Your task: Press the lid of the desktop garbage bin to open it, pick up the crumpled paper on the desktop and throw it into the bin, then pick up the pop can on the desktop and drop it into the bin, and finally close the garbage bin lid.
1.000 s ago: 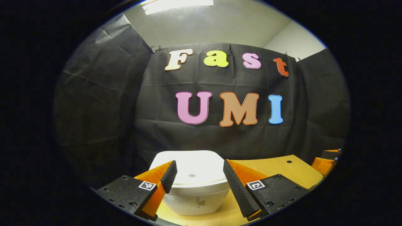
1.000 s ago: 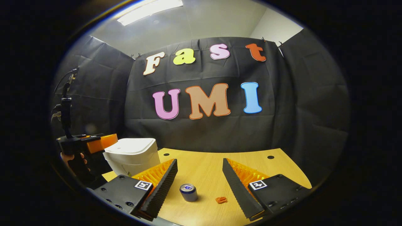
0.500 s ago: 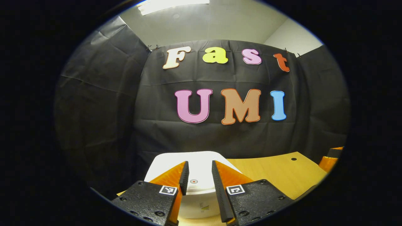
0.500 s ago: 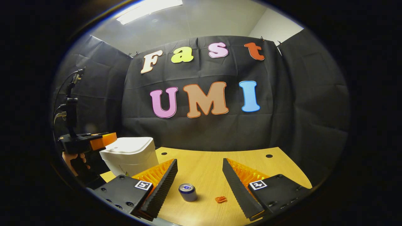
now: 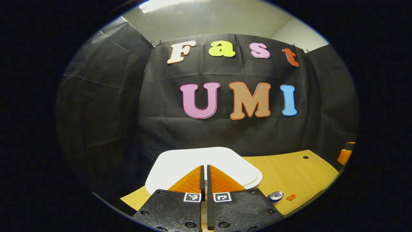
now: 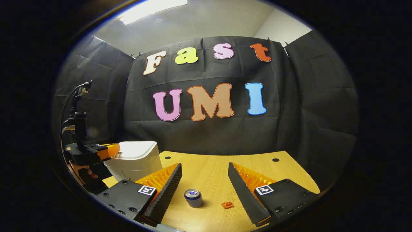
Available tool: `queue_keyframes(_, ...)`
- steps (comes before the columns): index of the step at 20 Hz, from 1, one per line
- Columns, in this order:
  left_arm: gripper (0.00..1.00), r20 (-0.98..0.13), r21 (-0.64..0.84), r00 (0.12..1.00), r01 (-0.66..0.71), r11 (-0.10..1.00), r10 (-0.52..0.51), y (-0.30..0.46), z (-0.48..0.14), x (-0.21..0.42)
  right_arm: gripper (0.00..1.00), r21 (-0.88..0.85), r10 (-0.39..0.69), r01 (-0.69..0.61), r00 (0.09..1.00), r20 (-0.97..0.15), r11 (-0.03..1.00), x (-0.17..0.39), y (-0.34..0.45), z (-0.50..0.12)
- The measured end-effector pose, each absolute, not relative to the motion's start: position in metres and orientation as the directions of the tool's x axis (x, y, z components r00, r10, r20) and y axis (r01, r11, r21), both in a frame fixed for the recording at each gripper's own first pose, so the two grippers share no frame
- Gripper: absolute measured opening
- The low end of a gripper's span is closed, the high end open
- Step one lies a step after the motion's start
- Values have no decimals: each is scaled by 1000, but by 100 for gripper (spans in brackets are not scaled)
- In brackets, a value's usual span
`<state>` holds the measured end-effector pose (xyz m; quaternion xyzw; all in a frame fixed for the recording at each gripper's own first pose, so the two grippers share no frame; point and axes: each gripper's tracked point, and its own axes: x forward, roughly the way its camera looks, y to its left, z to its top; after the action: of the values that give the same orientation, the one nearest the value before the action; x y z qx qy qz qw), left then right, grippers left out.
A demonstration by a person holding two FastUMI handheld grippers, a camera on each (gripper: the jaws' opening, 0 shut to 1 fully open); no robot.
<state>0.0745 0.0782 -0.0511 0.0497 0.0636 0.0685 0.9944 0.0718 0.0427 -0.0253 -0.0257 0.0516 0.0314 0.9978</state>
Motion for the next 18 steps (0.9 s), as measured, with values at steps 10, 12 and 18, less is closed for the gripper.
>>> queue_keyframes(10,0,-90,83,984,-149,985,156,79,-55,75,96,-32,66,-71,988,-140,997,71,48,-39)
queue_keyframes(12,0,-77,109,984,-153,982,162,78,-57,75,96,-28,77,-82,986,-145,996,69,52,-42)
queue_keyframes(18,0,-63,27,994,-92,995,93,76,-52,76,96,-27,78,-83,989,-128,996,63,53,-40)
